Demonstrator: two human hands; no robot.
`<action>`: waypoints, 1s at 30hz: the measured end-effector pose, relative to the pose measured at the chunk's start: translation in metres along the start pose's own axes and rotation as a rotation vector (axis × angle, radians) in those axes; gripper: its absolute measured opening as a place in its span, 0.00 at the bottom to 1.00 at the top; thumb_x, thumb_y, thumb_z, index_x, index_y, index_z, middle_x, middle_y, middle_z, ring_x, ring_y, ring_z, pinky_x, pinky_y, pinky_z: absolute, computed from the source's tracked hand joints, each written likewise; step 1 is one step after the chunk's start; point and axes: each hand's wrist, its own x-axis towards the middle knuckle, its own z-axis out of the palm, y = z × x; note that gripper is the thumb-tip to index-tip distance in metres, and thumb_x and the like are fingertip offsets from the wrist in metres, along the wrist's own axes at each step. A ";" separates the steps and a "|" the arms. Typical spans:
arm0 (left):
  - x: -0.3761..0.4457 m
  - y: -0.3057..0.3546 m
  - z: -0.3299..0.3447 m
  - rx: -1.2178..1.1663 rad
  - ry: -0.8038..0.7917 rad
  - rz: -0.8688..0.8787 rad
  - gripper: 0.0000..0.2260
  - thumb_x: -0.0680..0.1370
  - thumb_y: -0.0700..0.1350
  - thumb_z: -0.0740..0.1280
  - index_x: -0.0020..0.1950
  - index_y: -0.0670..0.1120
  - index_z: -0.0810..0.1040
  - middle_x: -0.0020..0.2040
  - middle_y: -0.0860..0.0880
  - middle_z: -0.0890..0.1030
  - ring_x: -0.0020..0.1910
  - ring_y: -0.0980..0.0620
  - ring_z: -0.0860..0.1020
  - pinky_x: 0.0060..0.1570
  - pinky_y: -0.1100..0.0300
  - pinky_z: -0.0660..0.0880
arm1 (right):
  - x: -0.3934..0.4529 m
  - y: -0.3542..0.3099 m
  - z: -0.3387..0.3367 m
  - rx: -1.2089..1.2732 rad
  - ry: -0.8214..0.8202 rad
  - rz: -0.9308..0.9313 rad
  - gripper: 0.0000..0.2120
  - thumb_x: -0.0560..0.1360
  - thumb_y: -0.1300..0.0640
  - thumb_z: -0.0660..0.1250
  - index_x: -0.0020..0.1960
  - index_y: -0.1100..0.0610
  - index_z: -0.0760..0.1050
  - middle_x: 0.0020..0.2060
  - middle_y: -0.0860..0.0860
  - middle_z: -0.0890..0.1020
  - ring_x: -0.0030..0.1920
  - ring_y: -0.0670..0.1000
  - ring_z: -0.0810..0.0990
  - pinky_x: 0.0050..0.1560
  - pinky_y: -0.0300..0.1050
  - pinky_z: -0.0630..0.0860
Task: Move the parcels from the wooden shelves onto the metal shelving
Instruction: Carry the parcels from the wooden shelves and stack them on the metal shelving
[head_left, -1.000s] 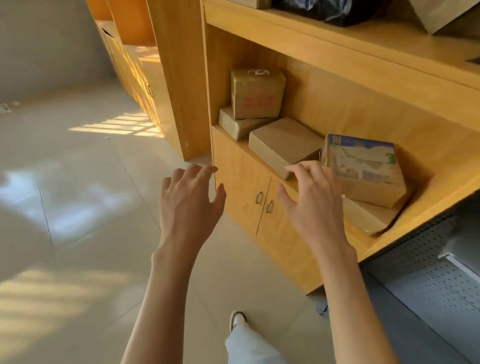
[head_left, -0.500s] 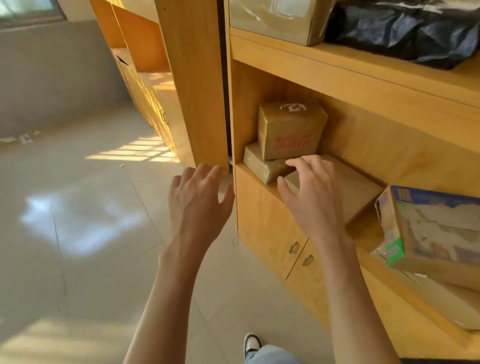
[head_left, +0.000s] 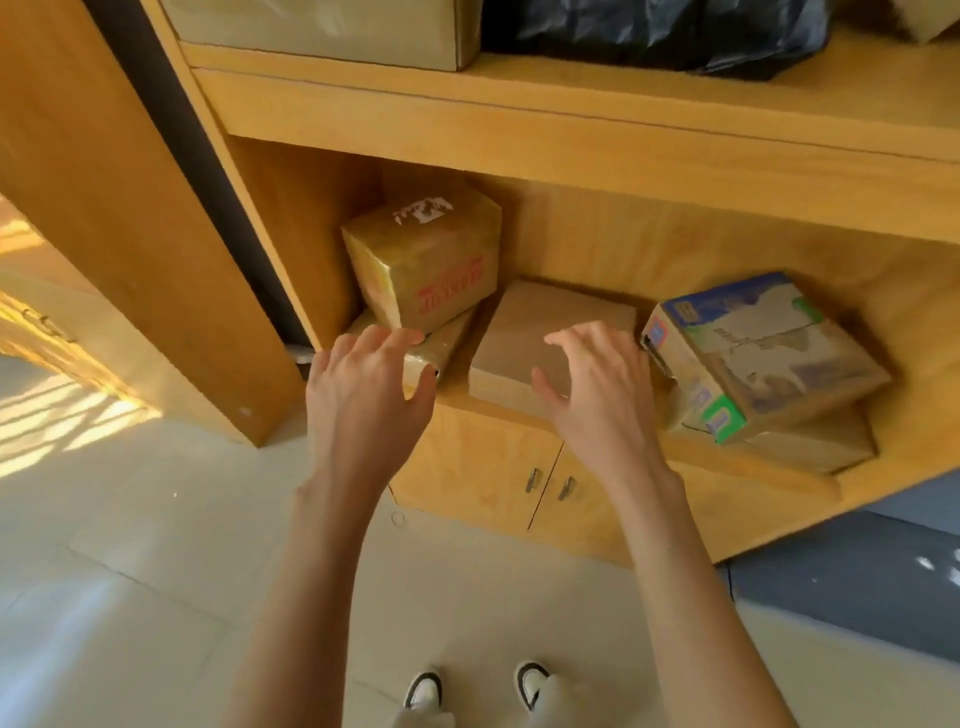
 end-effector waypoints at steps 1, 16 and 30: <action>0.007 -0.005 0.005 -0.016 -0.015 0.051 0.13 0.75 0.48 0.69 0.58 0.46 0.80 0.54 0.46 0.82 0.52 0.44 0.79 0.53 0.49 0.73 | -0.003 0.000 0.002 -0.026 0.016 0.051 0.15 0.74 0.52 0.70 0.57 0.58 0.78 0.51 0.56 0.79 0.52 0.58 0.76 0.51 0.52 0.71; 0.045 -0.012 0.106 -0.116 -0.210 0.453 0.11 0.73 0.45 0.71 0.54 0.45 0.82 0.49 0.46 0.83 0.46 0.42 0.80 0.46 0.49 0.75 | -0.024 0.026 0.044 -0.243 -0.077 0.358 0.18 0.76 0.49 0.66 0.61 0.58 0.76 0.53 0.56 0.79 0.54 0.57 0.76 0.55 0.52 0.70; 0.103 -0.022 0.255 -0.071 -0.438 0.352 0.32 0.76 0.62 0.62 0.73 0.46 0.64 0.72 0.41 0.66 0.68 0.37 0.65 0.64 0.44 0.65 | 0.026 0.118 0.147 -0.235 -0.309 0.493 0.39 0.75 0.34 0.57 0.78 0.53 0.50 0.71 0.58 0.63 0.67 0.59 0.64 0.63 0.53 0.66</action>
